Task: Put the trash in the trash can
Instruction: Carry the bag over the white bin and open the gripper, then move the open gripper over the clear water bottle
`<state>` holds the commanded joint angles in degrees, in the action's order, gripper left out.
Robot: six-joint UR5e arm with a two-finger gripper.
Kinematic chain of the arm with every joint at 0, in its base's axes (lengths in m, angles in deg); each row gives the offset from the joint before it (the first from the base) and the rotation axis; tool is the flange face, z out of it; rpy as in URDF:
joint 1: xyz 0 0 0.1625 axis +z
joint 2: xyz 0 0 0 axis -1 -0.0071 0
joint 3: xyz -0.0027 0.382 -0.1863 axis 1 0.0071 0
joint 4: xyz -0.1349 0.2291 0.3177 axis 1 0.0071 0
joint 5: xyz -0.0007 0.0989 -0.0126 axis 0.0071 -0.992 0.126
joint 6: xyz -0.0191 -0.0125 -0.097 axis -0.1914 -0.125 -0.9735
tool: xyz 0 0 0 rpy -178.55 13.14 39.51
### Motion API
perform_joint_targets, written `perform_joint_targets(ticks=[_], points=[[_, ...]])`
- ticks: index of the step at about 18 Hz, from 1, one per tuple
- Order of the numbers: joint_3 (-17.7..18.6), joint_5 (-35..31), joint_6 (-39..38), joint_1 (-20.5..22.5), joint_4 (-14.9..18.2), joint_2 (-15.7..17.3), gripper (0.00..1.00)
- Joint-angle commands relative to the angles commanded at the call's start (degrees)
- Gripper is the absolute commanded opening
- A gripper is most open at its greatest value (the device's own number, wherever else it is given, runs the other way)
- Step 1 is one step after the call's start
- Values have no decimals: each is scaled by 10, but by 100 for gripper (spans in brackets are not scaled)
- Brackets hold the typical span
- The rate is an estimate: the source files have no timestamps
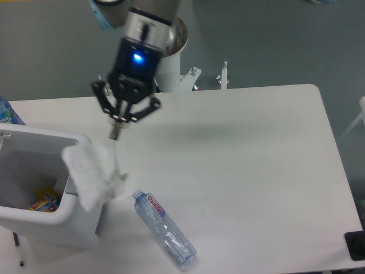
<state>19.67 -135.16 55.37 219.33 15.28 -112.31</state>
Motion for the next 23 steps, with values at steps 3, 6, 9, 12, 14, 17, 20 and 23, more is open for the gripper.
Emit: perform_joint_targets(ticks=[3,6,9,12,14,17,20,23], points=[[-5,1,3,-17,0,-3,13],[-7,8,9,-29,-1,-5,70],[-9,9,9,-29,-3,-9,100],[-13,9,7,-29,-3,-16,100],[-20,8,2,-29,-3,-28,100],[-33,5,-2,-13,-2,-57,100],[-62,3,-54,18,-2,-97,100],[-92,-15,-94,41,0,-140,100]])
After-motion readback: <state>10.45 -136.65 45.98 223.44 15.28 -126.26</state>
